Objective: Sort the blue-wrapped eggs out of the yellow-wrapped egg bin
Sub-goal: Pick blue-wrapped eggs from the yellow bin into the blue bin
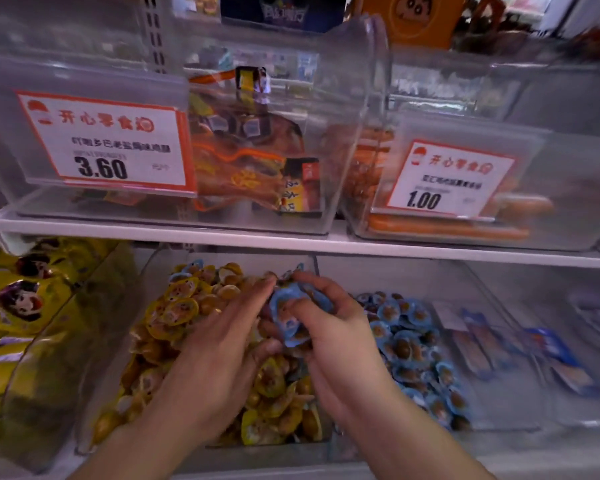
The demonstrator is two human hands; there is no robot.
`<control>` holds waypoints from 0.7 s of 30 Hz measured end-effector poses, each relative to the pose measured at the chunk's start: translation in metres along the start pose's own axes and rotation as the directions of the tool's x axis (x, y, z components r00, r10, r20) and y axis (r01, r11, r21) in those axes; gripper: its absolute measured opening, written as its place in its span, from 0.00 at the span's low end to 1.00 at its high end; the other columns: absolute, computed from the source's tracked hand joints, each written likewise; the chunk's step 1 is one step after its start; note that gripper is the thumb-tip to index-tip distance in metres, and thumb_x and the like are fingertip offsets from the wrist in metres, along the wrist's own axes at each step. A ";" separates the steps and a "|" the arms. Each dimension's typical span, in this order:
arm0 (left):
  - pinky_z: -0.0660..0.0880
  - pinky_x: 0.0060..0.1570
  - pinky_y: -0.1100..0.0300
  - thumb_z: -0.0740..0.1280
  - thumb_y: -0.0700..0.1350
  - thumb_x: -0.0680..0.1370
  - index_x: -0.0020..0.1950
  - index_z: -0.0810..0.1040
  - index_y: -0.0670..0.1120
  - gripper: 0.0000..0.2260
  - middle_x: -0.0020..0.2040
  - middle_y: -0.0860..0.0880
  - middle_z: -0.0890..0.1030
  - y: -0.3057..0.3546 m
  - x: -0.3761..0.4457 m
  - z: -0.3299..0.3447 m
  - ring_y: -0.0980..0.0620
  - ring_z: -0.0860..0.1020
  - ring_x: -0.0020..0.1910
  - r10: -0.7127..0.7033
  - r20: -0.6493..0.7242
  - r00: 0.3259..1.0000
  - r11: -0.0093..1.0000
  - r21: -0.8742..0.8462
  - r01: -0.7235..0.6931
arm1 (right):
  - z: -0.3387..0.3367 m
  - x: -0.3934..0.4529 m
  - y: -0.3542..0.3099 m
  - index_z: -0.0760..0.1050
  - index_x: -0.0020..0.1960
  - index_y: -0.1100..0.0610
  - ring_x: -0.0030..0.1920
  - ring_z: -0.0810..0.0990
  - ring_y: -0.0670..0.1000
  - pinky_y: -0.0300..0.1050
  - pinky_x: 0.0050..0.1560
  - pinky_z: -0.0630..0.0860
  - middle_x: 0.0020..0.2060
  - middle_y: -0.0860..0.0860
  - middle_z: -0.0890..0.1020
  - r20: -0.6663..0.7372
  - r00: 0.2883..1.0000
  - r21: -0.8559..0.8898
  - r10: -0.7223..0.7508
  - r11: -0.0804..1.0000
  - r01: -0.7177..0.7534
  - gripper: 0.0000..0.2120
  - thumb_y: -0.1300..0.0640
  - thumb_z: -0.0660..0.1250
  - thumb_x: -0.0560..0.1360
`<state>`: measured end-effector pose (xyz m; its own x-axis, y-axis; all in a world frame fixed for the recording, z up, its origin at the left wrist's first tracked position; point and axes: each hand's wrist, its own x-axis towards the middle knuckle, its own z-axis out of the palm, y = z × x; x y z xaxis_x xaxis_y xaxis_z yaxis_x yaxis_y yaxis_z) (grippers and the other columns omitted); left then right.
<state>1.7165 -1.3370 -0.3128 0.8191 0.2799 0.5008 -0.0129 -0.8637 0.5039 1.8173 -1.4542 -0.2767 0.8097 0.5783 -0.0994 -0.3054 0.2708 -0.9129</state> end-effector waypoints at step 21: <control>0.62 0.69 0.52 0.50 0.67 0.80 0.69 0.71 0.62 0.23 0.67 0.62 0.71 0.000 0.014 0.040 0.56 0.71 0.66 -0.197 0.589 0.784 0.894 0.436 -0.103 | -0.147 0.043 -0.043 0.83 0.49 0.49 0.45 0.85 0.41 0.31 0.43 0.77 0.42 0.43 0.87 -0.136 0.922 -0.628 -0.361 0.752 0.202 0.11 0.61 0.64 0.78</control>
<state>1.7506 -1.3501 -0.3338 0.9824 0.1428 -0.1207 0.1543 -0.9837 0.0920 1.9387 -1.5538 -0.3002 0.9254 0.3311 0.1846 0.2487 -0.1628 -0.9548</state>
